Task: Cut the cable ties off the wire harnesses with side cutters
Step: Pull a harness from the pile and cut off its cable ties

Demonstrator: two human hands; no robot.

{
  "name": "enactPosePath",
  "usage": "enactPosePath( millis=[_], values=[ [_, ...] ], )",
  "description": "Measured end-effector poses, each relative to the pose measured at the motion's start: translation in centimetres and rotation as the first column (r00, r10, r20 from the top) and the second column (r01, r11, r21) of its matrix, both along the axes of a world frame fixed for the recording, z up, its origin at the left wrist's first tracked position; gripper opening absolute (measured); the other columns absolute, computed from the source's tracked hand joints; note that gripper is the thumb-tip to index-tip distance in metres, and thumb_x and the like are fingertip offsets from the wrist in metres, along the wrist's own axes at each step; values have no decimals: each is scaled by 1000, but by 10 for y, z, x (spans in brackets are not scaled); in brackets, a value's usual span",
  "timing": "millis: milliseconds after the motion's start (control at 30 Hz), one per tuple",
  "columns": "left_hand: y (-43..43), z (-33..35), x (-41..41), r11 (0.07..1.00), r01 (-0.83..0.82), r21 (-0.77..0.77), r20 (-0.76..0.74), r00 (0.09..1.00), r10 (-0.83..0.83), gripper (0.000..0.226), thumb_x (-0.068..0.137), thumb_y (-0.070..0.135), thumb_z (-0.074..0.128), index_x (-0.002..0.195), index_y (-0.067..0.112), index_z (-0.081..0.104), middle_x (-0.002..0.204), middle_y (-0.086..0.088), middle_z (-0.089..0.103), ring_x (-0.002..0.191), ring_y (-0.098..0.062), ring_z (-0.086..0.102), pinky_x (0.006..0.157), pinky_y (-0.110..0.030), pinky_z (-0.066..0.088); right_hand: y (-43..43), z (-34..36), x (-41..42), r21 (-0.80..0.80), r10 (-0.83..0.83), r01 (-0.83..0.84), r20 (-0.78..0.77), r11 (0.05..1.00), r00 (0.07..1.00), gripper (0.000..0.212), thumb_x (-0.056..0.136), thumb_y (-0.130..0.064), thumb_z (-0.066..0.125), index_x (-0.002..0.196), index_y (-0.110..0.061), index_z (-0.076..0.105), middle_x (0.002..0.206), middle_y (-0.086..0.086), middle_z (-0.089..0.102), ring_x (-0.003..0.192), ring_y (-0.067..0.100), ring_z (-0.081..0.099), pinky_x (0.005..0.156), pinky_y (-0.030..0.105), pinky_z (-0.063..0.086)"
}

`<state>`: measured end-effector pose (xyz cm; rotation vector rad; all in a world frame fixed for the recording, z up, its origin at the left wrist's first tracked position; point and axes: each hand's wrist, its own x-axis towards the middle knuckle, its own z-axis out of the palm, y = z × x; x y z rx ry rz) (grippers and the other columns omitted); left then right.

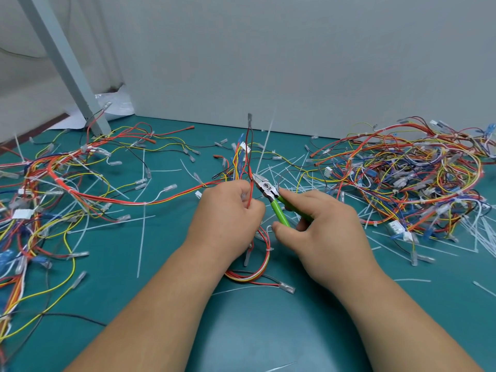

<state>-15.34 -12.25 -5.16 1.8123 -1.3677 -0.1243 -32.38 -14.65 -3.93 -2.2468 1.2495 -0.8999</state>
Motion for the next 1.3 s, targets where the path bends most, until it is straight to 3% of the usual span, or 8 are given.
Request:
enactPosePath(
  millis=[333, 600, 733, 833, 933, 1100, 1200, 1300],
  values=[
    [-1, -3, 0, 1000, -12, 6, -32, 999, 12, 33, 76, 22, 61, 60, 12, 34, 50, 1, 33, 52, -16, 30, 46, -30, 29, -3, -2, 0, 39, 0, -1, 18, 999, 1000, 53, 81, -31, 81, 132, -35, 69, 83, -16, 56, 78, 2, 56, 72, 11, 38],
    [-2, -3, 2, 1000, -6, -1, -45, 999, 6, 34, 75, 21, 61, 60, 13, 32, 51, 1, 31, 54, -18, 30, 48, -31, 30, -5, -4, 2, 121, 9, -17, 69, 992, 998, 47, 81, -29, 80, 127, -36, 71, 93, -15, 66, 72, 0, 57, 69, 8, 39],
    [-1, -3, 2, 1000, -19, -1, -60, 998, 19, 34, 75, 21, 61, 60, 14, 32, 51, 2, 31, 53, -17, 29, 48, -30, 30, -8, -5, 1, 207, -36, -15, 238, 978, 971, 26, 81, -20, 81, 89, -42, 69, 84, -21, 70, 72, 2, 62, 65, 6, 43],
    [-1, -2, 2, 999, -27, -26, -76, 997, 25, 30, 76, 24, 59, 63, 11, 35, 54, -4, 36, 52, -22, 35, 46, -33, 35, -13, -6, -1, 377, -153, -29, 442, 926, 884, 12, 80, -27, 80, 89, -28, 73, 70, -15, 68, 60, 5, 57, 62, 19, 45],
    [-2, 1, 3, 992, -76, -104, -135, 989, 62, 27, 80, 32, 56, 67, 12, 43, 57, -8, 49, 53, -26, 50, 51, -39, 43, -15, -6, -1, 438, -196, -54, 506, 897, 840, 25, 72, -41, 70, 88, -23, 73, 68, 0, 53, 64, 17, 48, 65, 36, 42],
    [0, 8, 13, 998, -33, -51, -247, 969, 20, 26, 90, 36, 55, 73, 17, 56, 58, -6, 64, 57, -28, 65, 60, -40, 55, -15, -4, -1, 502, -234, -106, 567, 858, 789, 38, 59, -54, 69, 88, -29, 75, 77, 0, 62, 69, 19, 53, 67, 41, 43],
    [6, 27, 12, 998, 57, 26, -234, 971, -49, 25, 90, 25, 60, 71, 10, 58, 53, -5, 62, 44, -14, 58, 47, -25, 42, -17, -4, -2, 521, -247, -109, 565, 846, 787, 42, 58, -54, 69, 89, -27, 76, 78, 0, 62, 70, 19, 52, 68, 42, 41],
    [15, 68, 14, 973, 173, -153, -324, 921, -215, 25, 83, 23, 63, 66, 7, 56, 51, -11, 51, 45, -11, 47, 45, -21, 35, -17, -2, -1, 522, -264, -96, 572, 847, 776, 43, 58, -54, 69, 89, -25, 75, 77, 3, 60, 72, 22, 49, 69, 43, 39]
  ],
)
